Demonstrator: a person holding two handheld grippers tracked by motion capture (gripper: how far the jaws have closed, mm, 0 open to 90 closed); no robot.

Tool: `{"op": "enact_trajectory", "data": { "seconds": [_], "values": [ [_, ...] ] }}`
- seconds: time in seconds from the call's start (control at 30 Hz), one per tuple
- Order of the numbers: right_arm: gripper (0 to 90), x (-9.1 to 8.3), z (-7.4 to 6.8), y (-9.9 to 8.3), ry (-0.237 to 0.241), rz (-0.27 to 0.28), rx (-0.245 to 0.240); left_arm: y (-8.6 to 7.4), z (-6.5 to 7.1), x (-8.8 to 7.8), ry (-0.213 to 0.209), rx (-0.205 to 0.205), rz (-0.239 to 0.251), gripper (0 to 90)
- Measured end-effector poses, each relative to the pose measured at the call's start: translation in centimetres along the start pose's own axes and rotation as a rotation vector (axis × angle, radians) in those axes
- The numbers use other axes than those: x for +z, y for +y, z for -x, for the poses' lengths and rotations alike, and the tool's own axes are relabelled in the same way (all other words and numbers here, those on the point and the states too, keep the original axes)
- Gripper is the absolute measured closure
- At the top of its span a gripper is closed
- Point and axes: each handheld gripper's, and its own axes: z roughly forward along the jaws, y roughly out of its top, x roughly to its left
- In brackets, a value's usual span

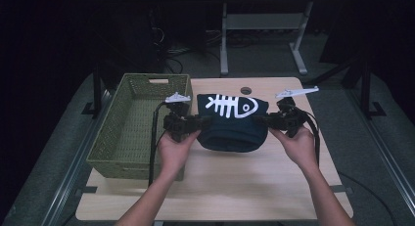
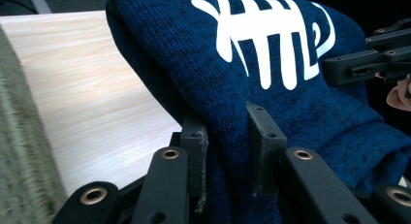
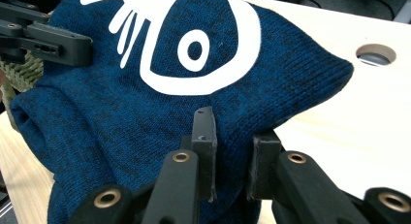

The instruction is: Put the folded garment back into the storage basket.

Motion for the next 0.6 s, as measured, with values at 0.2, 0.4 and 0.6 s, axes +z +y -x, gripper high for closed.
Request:
{"op": "enact_trajectory", "data": {
  "seconds": [0.2,0.4,0.6],
  "values": [
    [76.8,0.8,-1.1,1.2,0.008,-0.004,-0.007,0.4,-1.0,-1.3,0.007,-0.012,0.002,71.9],
    [76.8,1.5,-1.8,2.1,0.025,0.005,-0.011,0.6,-1.9,-2.4,0.015,-0.019,0.001,71.8],
    [76.8,2.4,-2.6,2.7,0.029,0.000,-0.021,0.8,-2.6,-3.2,0.031,-0.019,-0.005,71.8]
  ]
}}
